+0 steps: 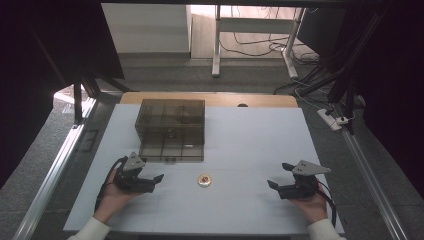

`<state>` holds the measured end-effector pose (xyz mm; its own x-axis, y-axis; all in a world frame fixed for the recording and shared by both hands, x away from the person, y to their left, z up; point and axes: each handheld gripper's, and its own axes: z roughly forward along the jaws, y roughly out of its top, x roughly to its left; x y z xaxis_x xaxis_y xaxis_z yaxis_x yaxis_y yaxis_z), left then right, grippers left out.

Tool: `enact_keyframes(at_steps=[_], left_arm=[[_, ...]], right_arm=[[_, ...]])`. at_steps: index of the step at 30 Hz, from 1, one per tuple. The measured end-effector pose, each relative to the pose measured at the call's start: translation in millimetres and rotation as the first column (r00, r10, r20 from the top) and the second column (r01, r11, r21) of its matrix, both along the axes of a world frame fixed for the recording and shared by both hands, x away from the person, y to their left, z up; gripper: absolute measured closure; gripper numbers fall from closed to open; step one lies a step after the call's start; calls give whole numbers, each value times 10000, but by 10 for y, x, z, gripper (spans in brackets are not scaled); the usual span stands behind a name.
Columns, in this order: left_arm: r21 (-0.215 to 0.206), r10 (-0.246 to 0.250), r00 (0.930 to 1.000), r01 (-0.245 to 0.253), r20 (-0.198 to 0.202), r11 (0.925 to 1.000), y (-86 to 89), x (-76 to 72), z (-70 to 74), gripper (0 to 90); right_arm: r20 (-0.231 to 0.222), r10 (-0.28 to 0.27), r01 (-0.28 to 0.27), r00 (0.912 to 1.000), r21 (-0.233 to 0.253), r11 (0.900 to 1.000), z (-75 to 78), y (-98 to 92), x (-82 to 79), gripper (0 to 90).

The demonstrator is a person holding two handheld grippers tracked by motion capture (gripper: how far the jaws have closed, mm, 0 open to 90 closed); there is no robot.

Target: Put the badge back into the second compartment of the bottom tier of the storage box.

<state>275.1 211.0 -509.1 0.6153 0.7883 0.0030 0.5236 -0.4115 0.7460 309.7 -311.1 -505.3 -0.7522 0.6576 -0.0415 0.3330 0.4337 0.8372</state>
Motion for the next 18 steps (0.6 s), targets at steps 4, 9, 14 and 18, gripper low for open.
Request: enact_keyframes(at_steps=[4, 9, 14, 18], left_arm=[[48, -103, 9999, 103, 44, 9999, -37, 16, 19, 145], [287, -168, 9997, 162, 195, 9995, -83, 21, 44, 145], [325, -283, 9993, 275, 229, 9991, -122, 28, 65, 145], [345, -374, 9991, 366, 221, 9987, -156, 51, 69, 145]], right_arm=[[6, 0, 0, 10000, -55, 10000, 0, 2, 0, 133], [-3, -29, 28, 10000, -121, 9999, -1, 3, 3, 133], [-10, 21, -21, 10000, -115, 9999, -3, 8, 2, 134], [-14, 10, -10, 10000, -104, 9999, -6, 11, 5, 135]])
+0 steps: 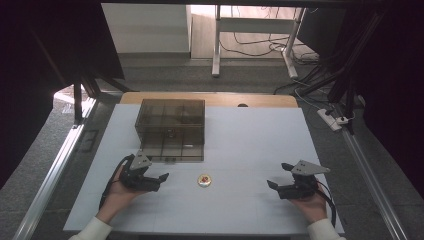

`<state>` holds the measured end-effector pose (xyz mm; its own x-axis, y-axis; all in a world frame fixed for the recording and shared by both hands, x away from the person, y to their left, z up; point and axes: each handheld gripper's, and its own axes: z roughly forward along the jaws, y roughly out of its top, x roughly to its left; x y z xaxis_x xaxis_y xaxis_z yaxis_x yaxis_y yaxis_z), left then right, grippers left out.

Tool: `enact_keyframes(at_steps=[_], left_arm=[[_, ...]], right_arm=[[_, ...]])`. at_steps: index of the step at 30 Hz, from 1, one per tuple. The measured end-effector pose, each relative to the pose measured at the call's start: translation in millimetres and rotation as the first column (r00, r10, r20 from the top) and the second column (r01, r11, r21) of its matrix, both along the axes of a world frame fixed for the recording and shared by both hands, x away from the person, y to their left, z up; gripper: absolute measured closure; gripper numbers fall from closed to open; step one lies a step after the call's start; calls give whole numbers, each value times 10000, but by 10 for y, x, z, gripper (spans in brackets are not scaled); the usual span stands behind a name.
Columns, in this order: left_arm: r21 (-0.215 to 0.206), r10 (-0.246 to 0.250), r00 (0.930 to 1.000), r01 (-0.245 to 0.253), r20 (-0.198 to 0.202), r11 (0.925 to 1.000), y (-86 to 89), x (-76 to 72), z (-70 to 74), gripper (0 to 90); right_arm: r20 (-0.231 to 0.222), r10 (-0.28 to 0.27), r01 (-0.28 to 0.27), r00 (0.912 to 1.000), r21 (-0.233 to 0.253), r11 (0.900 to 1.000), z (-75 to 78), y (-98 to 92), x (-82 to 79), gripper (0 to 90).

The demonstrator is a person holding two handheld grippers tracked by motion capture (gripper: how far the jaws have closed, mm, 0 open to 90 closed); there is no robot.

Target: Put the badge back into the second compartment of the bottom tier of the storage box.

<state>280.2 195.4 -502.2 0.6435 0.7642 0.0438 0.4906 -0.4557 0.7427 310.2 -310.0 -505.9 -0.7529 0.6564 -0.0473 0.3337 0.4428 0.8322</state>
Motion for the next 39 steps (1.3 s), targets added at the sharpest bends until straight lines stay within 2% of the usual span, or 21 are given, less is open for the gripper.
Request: enact_keyframes(at_steps=[15, 39], left_arm=[[-57, -185, 9998, 185, -79, 9998, -83, 51, 23, 146], [35, -611, 9979, 612, -194, 9981, -359, 197, 48, 152]], right_arm=[[-16, 12, -12, 10000, -71, 10000, -5, 13, -2, 136], [-30, 90, -90, 10000, -94, 9999, -2, 23, 1, 136]])
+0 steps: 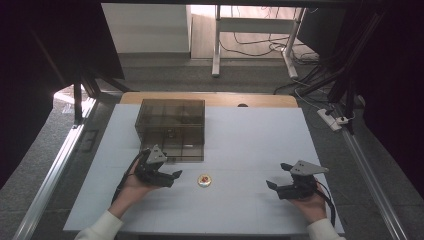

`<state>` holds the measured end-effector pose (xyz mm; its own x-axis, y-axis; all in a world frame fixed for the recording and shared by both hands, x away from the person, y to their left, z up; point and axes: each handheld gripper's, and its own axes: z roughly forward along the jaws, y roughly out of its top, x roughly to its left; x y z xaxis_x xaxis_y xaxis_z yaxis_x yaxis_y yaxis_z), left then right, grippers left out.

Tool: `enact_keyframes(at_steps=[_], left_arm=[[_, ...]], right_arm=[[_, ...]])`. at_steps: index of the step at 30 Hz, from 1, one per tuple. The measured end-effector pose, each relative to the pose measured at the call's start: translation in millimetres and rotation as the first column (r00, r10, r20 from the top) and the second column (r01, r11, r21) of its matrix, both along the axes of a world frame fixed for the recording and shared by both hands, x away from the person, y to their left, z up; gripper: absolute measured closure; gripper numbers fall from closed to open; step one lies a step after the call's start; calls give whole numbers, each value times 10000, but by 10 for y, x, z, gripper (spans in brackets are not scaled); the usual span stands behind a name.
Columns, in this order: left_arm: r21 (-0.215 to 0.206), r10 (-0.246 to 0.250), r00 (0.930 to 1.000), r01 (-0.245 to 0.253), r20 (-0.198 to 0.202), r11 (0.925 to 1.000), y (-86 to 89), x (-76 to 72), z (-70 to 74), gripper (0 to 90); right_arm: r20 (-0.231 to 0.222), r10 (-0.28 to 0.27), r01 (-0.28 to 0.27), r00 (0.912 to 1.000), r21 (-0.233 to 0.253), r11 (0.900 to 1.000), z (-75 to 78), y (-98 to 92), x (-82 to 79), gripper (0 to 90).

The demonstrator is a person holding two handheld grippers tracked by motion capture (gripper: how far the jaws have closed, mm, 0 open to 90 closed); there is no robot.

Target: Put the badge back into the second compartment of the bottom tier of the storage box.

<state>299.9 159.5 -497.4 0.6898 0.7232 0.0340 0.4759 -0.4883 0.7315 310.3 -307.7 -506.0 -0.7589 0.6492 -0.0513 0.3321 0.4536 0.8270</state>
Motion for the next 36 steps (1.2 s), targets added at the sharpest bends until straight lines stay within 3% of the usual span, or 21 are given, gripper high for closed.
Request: enact_keyframes(at_steps=[4, 36], left_arm=[[29, -90, 10000, 90, -25, 10000, -49, 25, -2, 153], [249, -922, 9954, 928, -267, 9954, -478, 245, -27, 152]], right_arm=[[2, 42, -42, 10000, 182, 9998, 9, 4, -2, 136], [28, 18, -18, 10000, 2, 10000, 6, 4, -3, 137]])
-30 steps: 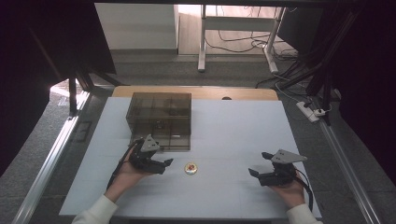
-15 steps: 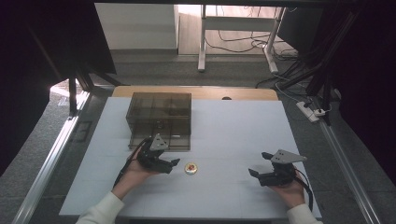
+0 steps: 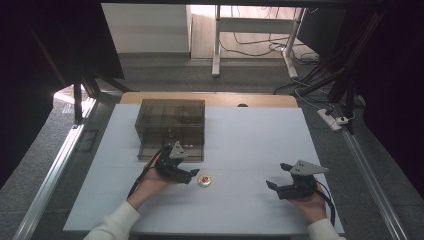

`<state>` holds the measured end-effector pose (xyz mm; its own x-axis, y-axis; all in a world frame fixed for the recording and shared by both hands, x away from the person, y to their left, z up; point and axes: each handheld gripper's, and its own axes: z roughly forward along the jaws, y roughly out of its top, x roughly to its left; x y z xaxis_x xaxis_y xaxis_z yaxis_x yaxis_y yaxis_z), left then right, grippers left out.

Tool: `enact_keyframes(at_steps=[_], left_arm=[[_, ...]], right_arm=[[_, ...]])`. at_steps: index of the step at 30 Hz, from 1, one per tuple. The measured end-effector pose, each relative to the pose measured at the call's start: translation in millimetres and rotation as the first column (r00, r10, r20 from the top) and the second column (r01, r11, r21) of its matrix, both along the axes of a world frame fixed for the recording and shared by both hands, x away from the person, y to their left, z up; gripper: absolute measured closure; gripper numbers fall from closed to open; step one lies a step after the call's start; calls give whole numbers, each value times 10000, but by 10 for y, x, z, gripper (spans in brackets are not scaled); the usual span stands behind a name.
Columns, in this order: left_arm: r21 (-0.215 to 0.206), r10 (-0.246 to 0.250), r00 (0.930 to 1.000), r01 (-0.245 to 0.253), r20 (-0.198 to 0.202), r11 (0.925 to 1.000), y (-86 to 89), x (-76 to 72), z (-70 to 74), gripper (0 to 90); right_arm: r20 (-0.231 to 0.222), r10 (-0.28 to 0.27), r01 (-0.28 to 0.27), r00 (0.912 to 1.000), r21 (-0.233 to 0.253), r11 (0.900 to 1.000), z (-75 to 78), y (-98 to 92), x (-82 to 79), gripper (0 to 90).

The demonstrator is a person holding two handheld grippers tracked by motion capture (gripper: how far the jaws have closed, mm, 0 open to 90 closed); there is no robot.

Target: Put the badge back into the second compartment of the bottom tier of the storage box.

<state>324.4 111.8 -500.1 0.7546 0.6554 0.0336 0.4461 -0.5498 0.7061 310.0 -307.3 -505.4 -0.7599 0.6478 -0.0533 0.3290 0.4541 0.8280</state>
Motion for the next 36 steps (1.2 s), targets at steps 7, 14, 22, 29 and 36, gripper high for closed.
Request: enact_keyframes(at_steps=[7, 14, 22, 29, 36], left_arm=[[99, -142, 9997, 144, -206, 9998, -64, 45, -47, 152], [268, -497, 9979, 508, -425, 9983, -188, 62, -107, 152], [380, -888, 9945, 909, -550, 9951, -349, 68, -119, 151], [521, -1318, 9888, 1355, -694, 9894, -426, 42, -113, 158], [702, -1679, 9796, 1762, -1100, 9818, -447, 30, -144, 183]], right_arm=[[-61, 38, -38, 10000, 47, 10000, -4, -4, 3, 137], [-61, 37, -37, 10000, 56, 10000, -2, -5, 2, 137], [-88, 53, -52, 9999, 50, 10000, -3, -2, 0, 137], [-83, 27, -27, 10000, 2, 10000, -8, 0, 1, 138], [-56, 46, -46, 10000, -1, 10000, 1, -8, 1, 138]])
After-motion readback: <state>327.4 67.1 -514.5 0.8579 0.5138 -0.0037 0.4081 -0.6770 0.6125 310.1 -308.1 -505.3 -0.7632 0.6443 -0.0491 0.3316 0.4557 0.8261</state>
